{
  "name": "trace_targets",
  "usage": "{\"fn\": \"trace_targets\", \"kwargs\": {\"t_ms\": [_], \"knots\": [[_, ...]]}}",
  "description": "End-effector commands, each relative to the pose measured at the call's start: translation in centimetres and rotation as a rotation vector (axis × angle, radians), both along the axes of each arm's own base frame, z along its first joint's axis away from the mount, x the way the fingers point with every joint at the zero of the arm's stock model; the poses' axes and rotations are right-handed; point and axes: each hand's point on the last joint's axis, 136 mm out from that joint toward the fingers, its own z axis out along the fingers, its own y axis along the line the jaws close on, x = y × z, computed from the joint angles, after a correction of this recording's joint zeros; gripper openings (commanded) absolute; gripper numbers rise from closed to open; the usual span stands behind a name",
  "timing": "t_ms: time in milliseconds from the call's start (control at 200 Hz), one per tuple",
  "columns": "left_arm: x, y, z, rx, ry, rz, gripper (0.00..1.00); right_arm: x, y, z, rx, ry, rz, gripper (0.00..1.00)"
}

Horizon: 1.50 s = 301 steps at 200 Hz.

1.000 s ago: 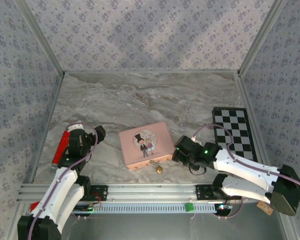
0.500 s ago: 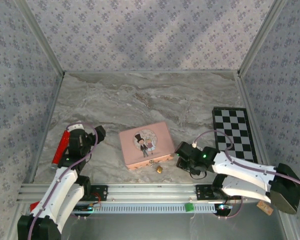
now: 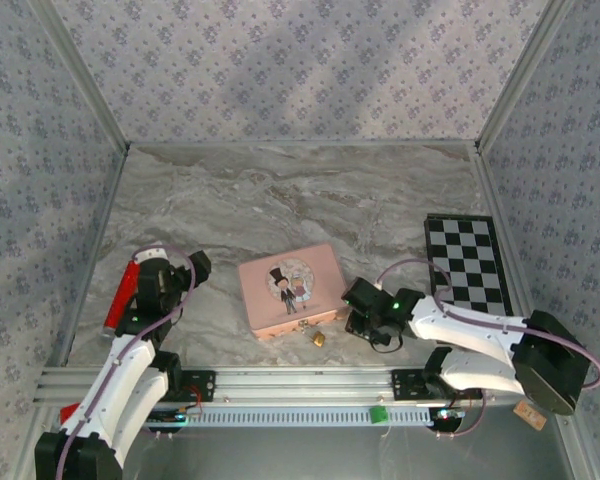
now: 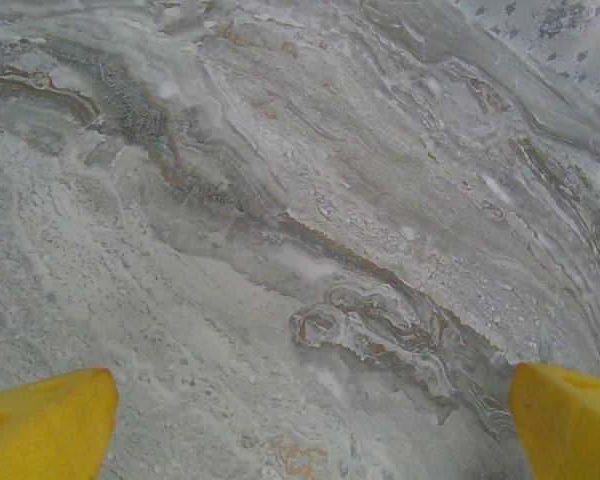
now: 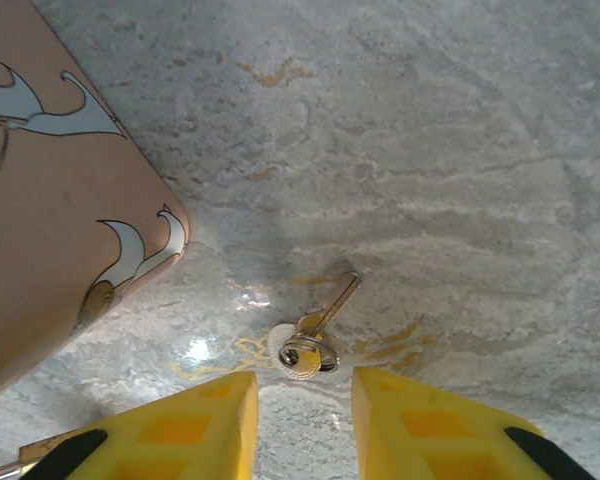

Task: Unlock the padlock with the key

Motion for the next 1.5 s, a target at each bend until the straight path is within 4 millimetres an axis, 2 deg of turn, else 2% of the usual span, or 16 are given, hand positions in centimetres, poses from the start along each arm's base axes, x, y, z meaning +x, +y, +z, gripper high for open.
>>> {"fn": "trace_targets", "kwargs": {"t_ms": [0, 295, 580, 790, 954, 1134, 1239, 1499], "knots": [[0.2, 0.2, 0.7, 0.007, -0.025, 0.011, 1.0, 0.2, -0.1, 0.4, -0.034, 0.007, 0.014, 0.29], [0.2, 0.2, 0.7, 0.007, -0.026, 0.012, 1.0, 0.4, -0.3, -0.1, -0.096, 0.028, 0.029, 0.25], [0.2, 0.2, 0.7, 0.006, -0.027, 0.012, 1.0, 0.4, -0.9, -0.4, -0.153, 0.052, 0.023, 0.29], [0.2, 0.2, 0.7, 0.006, -0.026, 0.011, 1.0, 0.7, -1.0, -0.6, -0.17, 0.048, 0.025, 0.23], [0.2, 0.2, 0.6, 0.005, -0.025, 0.012, 1.0, 1.1, -0.2, -0.4, -0.155, 0.039, 0.062, 0.19], [0.3, 0.2, 0.5, 0.006, -0.021, 0.01, 1.0, 1.1, -1.5, 0.6, -0.246, 0.028, 0.057, 0.17], [0.3, 0.1, 0.6, 0.004, -0.022, 0.009, 1.0, 1.0, -1.9, 0.8, -0.241, 0.012, 0.045, 0.17], [0.3, 0.1, 0.6, 0.004, -0.022, 0.009, 1.0, 1.0, -0.4, 1.1, -0.175, -0.021, 0.081, 0.2]]}}
